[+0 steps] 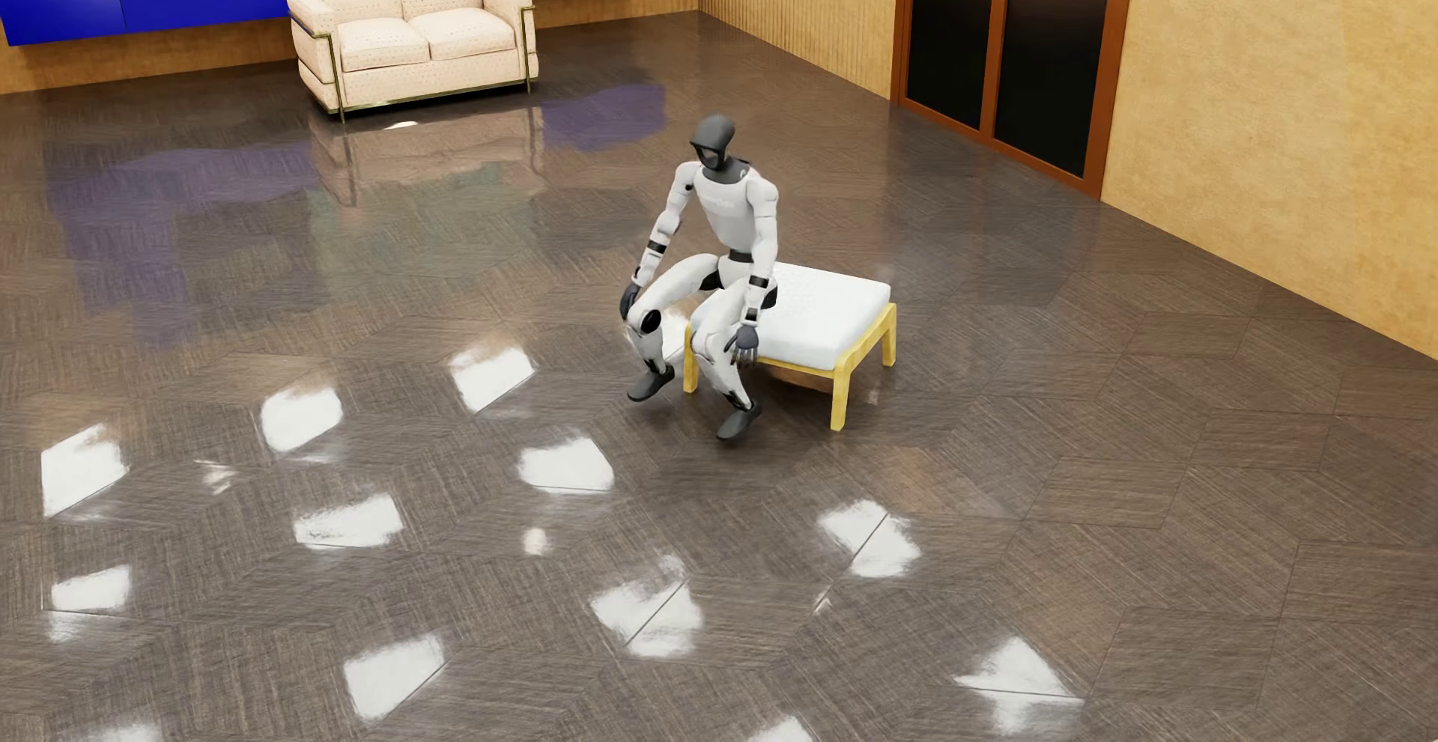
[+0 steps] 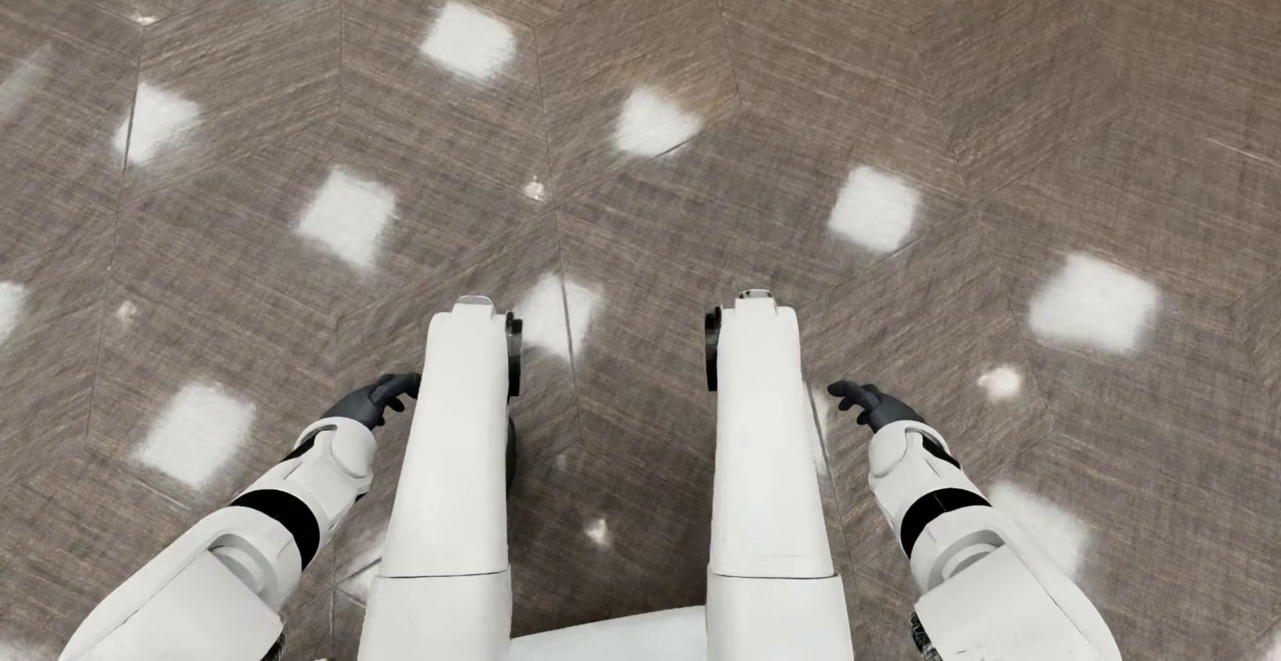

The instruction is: Get off of the chair

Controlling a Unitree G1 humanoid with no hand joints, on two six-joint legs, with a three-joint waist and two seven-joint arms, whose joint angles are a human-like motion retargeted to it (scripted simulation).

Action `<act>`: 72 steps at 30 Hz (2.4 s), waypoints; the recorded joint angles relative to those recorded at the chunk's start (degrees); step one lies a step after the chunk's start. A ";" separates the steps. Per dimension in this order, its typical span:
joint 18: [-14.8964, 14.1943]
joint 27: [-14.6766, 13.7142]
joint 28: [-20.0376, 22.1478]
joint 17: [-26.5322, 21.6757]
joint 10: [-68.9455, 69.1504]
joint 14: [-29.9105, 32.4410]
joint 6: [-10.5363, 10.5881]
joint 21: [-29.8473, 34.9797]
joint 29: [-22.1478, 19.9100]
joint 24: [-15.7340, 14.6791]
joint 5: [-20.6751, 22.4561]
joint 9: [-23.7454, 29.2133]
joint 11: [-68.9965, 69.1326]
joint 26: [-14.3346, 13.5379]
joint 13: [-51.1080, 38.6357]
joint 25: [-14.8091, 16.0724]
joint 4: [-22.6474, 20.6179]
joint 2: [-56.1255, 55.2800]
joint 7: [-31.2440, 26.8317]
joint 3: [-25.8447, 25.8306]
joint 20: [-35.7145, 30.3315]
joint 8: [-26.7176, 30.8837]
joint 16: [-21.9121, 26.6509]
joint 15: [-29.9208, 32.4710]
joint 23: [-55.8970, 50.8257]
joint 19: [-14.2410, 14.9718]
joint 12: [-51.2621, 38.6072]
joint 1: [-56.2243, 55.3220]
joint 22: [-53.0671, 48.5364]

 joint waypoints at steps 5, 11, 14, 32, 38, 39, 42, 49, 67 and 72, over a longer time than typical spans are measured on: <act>-1.98 -0.66 0.14 -0.82 -0.39 -2.44 -0.20 0.56 -0.45 -0.12 0.24 2.80 -0.56 -0.70 -4.52 0.27 0.32 -5.35 -0.62 0.00 0.26 0.58 0.65 -1.24 0.27 0.64 -4.77 -5.13 -0.05; -2.03 -1.86 1.48 -1.99 -10.13 -6.34 -0.91 5.71 -2.56 -0.83 0.12 1.28 -9.78 -2.09 -2.91 1.36 0.58 -2.85 0.34 0.18 0.68 -0.18 0.94 -2.93 -0.67 0.58 -3.52 -1.70 0.20; -0.90 -2.43 1.44 -1.88 -20.21 -5.72 -0.42 3.96 -2.87 -0.20 -0.32 -2.15 -19.86 -2.12 2.87 1.20 0.33 5.75 1.96 0.14 1.73 -1.86 1.02 -2.73 -2.12 -0.33 1.15 6.24 0.03; -8.02 -2.37 -4.11 -3.87 -83.72 15.55 -0.33 -9.60 1.65 4.08 -3.98 -25.58 -92.07 -0.98 32.26 -1.79 7.44 74.54 9.20 2.10 11.31 -17.33 6.38 7.20 1.76 2.59 25.28 45.38 1.12; -3.22 -4.57 -5.05 -4.52 -83.97 19.13 -1.47 -11.82 -1.69 6.09 -11.85 -27.35 -81.22 -0.89 32.81 0.13 3.23 79.99 11.69 2.28 10.34 -18.46 4.98 15.41 -1.53 11.65 26.37 51.34 1.69; -0.86 -4.37 -4.98 -4.16 -86.03 18.78 -1.84 -12.98 -1.68 6.61 -12.88 -27.23 -72.76 -0.80 32.86 0.09 2.12 76.35 12.04 1.57 9.62 -17.15 5.30 20.57 -1.77 12.75 26.51 54.29 1.35; 1.69 -4.19 -3.61 -1.87 -91.04 18.21 -2.19 -16.72 -3.16 7.11 -10.81 -24.94 -52.09 -0.72 33.78 0.44 0.20 63.12 13.37 -2.09 5.84 -12.44 7.18 19.97 -2.01 10.60 25.04 62.08 0.44; 2.43 -3.14 -2.20 1.36 -97.43 11.02 -2.20 -19.46 -0.25 4.08 2.86 -24.65 -90.49 -2.28 37.08 -0.11 -1.41 49.22 14.46 -7.23 3.68 -9.83 10.14 22.97 1.25 5.89 23.02 76.44 0.96; -9.69 -4.47 -3.61 -1.92 -90.18 29.37 1.26 -10.34 -3.67 1.23 -6.45 -29.37 -82.43 -0.81 34.22 2.68 11.17 65.40 5.57 -1.48 11.12 -7.17 6.04 11.11 -1.57 8.03 30.82 59.02 2.34; -6.53 -4.67 -4.03 -1.58 -91.14 17.65 0.97 -9.63 -2.36 3.68 -11.11 -30.13 -81.66 -2.24 33.41 0.47 9.40 58.50 8.15 -2.58 12.40 -4.46 8.21 16.85 0.27 12.42 30.91 64.14 0.54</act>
